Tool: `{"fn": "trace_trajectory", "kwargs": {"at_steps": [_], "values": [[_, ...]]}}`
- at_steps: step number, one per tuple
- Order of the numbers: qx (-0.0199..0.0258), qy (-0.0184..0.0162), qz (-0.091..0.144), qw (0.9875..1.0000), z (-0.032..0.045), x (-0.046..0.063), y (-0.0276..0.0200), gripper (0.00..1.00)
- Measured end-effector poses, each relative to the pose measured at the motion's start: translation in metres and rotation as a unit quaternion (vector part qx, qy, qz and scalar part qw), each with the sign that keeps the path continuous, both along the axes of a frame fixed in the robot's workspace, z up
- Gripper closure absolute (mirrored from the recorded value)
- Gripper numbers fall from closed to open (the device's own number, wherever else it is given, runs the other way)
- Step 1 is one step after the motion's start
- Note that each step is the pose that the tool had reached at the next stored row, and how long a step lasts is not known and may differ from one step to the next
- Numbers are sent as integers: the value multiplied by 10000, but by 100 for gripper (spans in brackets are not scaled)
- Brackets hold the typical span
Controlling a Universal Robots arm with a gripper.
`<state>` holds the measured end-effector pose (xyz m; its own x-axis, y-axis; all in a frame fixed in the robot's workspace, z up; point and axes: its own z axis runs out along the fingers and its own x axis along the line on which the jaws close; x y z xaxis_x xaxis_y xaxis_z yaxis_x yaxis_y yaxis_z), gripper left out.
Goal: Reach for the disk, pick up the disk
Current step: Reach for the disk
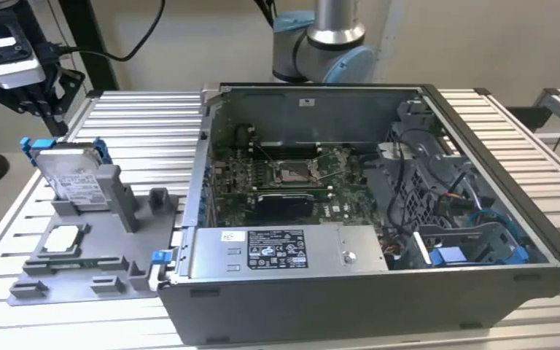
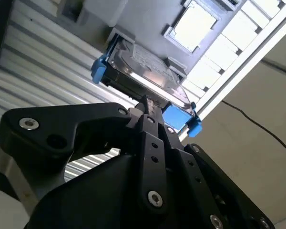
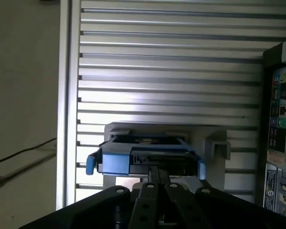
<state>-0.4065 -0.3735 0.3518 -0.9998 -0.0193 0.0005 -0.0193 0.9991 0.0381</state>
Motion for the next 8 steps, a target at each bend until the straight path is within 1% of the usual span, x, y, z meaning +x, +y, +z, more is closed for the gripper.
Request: {"fn": "trace_trajectory", "kwargs": {"at_steps": [5, 8], "values": [[0, 0, 2, 10000, -1, -169, 38, 100], [0, 0, 6, 10000, -1, -274, 45, 100]]}}
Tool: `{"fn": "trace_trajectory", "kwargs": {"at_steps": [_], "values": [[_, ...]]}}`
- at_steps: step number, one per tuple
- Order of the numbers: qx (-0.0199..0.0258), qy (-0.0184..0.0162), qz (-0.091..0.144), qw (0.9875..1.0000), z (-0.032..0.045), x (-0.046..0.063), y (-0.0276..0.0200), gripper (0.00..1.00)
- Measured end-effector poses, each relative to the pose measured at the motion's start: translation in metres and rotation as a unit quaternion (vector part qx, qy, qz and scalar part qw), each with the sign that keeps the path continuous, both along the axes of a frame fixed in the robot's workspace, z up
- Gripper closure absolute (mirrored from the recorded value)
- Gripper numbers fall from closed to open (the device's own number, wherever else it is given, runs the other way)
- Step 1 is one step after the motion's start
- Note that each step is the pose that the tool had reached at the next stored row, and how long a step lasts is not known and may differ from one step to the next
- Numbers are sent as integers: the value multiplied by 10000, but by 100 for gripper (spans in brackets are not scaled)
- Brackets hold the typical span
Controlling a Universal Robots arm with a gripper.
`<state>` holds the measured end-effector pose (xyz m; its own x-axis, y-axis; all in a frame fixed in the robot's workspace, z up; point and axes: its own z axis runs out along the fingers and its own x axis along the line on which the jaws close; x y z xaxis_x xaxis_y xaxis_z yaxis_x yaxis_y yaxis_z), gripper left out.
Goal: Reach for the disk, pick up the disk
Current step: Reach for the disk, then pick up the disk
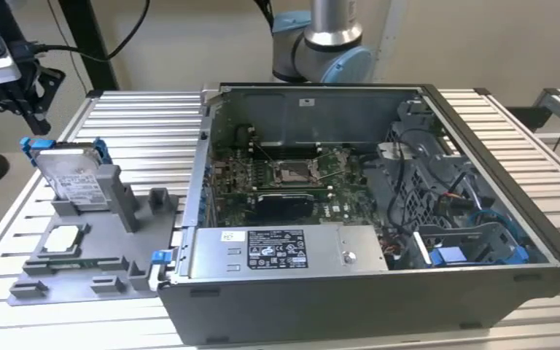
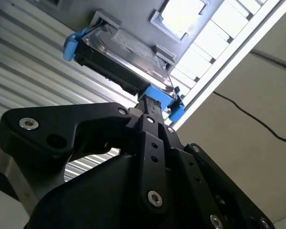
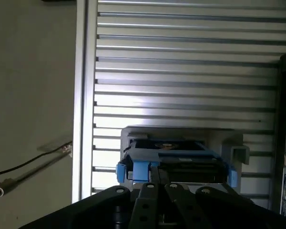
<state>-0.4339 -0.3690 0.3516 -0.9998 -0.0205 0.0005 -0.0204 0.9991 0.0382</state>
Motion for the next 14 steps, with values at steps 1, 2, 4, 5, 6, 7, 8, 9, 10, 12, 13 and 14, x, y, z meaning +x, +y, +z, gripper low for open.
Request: {"fn": "trace_trajectory", "kwargs": {"at_steps": [1, 2, 4, 5, 6, 7, 8, 9, 10, 12, 13, 14], "values": [[0, 0, 3, 10000, 0, -33, 0, 100], [0, 0, 8, 10000, 0, -63, 0, 100], [0, 0, 15, 10000, 0, -86, -2, 100], [0, 0, 23, 10000, 0, -86, -8, 100], [0, 0, 33, 10000, 1, -87, -15, 100], [0, 0, 41, 10000, 1, -87, -25, 100], [0, -1, 48, 10000, 0, -87, -39, 100], [0, 0, 57, 10000, 0, -87, -57, 100], [0, 0, 67, 10000, 0, -87, -70, 100], [0, 0, 92, 10000, 0, -75, -91, 100], [0, -1, 105, 9999, 0, -61, -99, 100], [0, -1, 120, 9999, -1, -46, -106, 100]]}}
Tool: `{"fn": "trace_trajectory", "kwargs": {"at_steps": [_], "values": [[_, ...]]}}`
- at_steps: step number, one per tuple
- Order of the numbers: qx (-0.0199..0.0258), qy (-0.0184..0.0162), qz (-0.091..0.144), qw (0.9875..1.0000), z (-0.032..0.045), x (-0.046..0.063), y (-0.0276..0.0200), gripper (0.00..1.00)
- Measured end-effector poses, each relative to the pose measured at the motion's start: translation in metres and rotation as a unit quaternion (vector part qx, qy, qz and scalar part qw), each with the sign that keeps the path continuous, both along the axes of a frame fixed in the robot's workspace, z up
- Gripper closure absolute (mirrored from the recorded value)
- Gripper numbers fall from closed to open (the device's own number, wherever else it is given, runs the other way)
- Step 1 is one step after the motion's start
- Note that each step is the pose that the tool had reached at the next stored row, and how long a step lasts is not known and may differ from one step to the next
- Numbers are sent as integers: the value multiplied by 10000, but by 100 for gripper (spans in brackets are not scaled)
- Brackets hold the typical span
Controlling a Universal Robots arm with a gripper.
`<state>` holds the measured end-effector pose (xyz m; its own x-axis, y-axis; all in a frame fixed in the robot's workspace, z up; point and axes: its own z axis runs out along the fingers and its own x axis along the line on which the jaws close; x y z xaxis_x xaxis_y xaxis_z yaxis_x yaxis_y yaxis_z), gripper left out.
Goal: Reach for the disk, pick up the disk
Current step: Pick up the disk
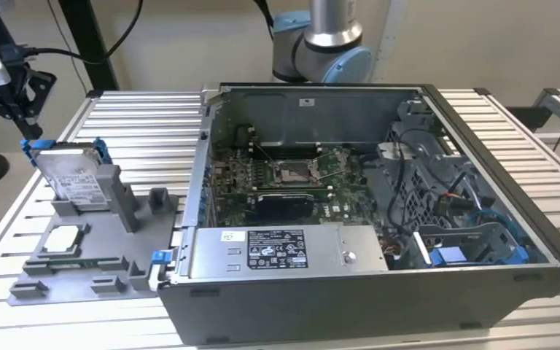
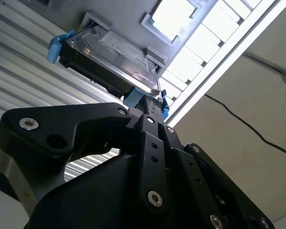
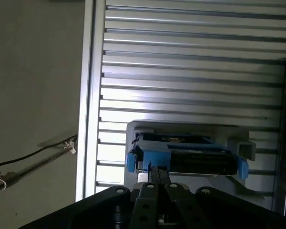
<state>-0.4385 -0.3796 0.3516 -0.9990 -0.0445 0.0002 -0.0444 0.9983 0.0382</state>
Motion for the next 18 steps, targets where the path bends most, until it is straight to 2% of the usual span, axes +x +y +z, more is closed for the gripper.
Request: {"fn": "trace_trajectory", "kwargs": {"at_steps": [8, 11, 14, 18], "values": [[-1, 1, 35, 10000, 1, 7, -4, 100], [0, 1, 177, 9998, 1, 8, -3, 100], [0, 0, 441, 9990, 0, 7, -3, 100], [-3, 1, 806, 9967, 1, 8, -3, 100]]}}
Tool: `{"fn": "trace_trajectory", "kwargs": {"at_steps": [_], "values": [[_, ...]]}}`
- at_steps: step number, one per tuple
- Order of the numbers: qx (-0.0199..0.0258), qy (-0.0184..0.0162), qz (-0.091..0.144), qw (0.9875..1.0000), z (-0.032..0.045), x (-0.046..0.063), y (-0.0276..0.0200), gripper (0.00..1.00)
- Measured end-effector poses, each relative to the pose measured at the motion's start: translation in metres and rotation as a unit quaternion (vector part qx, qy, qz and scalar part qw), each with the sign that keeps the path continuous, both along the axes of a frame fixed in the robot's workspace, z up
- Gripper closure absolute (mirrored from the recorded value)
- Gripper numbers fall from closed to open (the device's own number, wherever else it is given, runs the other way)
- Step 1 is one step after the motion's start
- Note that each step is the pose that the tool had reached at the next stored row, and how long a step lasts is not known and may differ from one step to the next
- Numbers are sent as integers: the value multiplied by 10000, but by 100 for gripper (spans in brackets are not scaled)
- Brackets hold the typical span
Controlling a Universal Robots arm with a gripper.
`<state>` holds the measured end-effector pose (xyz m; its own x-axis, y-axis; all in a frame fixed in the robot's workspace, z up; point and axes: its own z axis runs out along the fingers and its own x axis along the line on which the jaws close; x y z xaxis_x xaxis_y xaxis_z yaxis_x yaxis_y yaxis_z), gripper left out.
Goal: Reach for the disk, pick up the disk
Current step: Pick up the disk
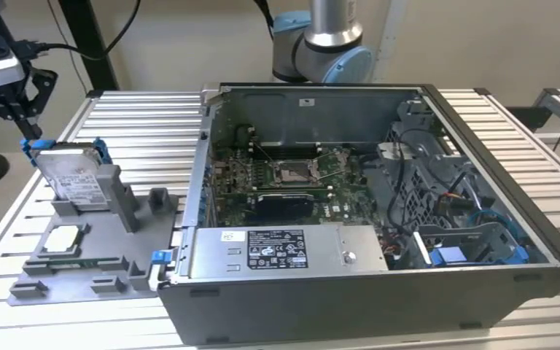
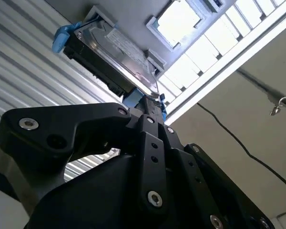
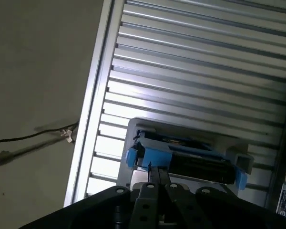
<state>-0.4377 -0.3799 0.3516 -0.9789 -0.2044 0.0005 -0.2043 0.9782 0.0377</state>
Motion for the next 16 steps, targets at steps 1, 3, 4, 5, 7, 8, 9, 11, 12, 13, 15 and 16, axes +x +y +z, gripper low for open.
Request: {"fn": "trace_trajectory", "kwargs": {"at_steps": [1, 3, 4, 5, 7, 8, 9, 11, 12, 13, 15, 16], "values": [[-2, 0, 92, 10000, 0, 0, 0, 100], [-7, 0, 273, 9996, 0, 0, -1, 100], [-9, 0, 365, 9993, 0, 0, -1, 100], [-11, 0, 458, 9990, 0, 0, 0, 100], [-15, 0, 637, 9980, 0, 0, 0, 100], [-16, 0, 730, 9973, 0, 0, 0, 100], [-17, 0, 822, 9966, 0, 0, 0, 100], [-20, -1, 1001, 9950, 0, 0, 0, 100], [-21, 0, 1093, 9940, 0, 0, 0, 100], [-22, -1, 1177, 9931, 0, 0, 0, 100], [-25, 0, 1358, 9907, 1, 0, 0, 100], [-25, -1, 1439, 9896, 2, 0, 0, 100]]}}
